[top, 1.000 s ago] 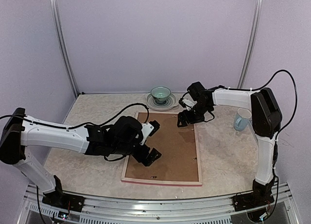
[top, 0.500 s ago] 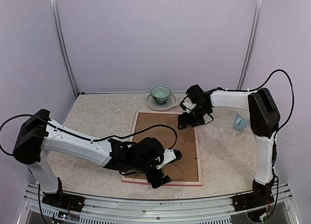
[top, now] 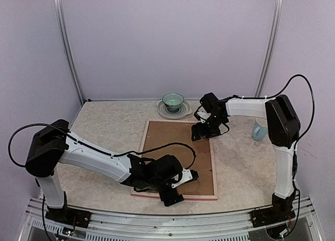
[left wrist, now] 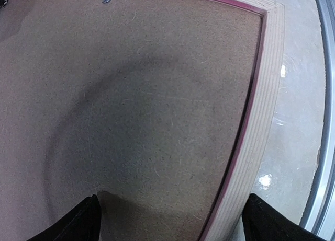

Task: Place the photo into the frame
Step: Press the backboard onto the photo.

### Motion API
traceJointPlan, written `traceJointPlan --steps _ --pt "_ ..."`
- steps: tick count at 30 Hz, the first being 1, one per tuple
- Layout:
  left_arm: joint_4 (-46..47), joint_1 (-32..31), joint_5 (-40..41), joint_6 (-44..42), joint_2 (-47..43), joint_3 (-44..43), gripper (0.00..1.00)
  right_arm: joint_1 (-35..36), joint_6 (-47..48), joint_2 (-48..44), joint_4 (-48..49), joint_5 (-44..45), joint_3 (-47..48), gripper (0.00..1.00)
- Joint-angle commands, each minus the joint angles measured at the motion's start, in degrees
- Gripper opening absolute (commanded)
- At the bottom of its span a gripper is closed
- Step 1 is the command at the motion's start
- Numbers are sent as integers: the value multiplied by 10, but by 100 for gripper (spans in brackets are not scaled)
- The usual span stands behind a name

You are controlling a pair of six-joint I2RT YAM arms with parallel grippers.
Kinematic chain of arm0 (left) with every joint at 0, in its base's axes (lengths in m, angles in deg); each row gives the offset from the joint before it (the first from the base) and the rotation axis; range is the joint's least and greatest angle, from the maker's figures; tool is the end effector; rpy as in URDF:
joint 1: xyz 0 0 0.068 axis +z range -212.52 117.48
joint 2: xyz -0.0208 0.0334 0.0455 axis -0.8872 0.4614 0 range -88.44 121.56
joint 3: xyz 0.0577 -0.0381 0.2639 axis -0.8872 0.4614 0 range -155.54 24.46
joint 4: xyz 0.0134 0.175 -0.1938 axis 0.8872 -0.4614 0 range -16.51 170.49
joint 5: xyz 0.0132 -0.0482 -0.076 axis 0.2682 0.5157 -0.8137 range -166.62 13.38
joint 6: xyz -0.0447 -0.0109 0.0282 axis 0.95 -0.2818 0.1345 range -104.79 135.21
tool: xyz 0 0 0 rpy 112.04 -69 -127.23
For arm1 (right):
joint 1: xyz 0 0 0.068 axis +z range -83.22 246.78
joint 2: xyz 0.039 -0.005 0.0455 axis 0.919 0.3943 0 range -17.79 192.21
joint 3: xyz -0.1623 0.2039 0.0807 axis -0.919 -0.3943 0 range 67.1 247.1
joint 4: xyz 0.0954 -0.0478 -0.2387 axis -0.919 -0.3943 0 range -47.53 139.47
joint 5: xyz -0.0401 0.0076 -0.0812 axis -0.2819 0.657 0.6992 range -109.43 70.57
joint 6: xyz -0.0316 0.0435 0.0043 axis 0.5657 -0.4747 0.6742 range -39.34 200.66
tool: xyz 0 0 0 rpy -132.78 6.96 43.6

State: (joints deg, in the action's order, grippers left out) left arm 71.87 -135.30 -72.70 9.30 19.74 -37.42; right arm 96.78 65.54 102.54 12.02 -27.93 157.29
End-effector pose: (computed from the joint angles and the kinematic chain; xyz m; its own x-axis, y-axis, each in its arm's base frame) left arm 0.1142 -0.3604 0.1391 -0.1440 0.8117 -0.5660 0.9612 0.2507 0.1149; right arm 0.3757 0.2231 0.1692 -0.9146 -0.2303 -0.3324 -0.3157 0.9202 0.2312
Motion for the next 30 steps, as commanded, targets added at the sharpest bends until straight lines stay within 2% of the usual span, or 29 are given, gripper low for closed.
traceJointPlan --steps 1,9,30 --pt "2 -2 4 -7 11 -17 88 6 -7 11 -7 7 -9 85" --pt "2 -2 -1 -6 12 -18 74 6 -15 10 -4 11 -25 86" --pt "4 -2 6 -2 17 -21 72 19 -29 -9 -34 62 -34 86"
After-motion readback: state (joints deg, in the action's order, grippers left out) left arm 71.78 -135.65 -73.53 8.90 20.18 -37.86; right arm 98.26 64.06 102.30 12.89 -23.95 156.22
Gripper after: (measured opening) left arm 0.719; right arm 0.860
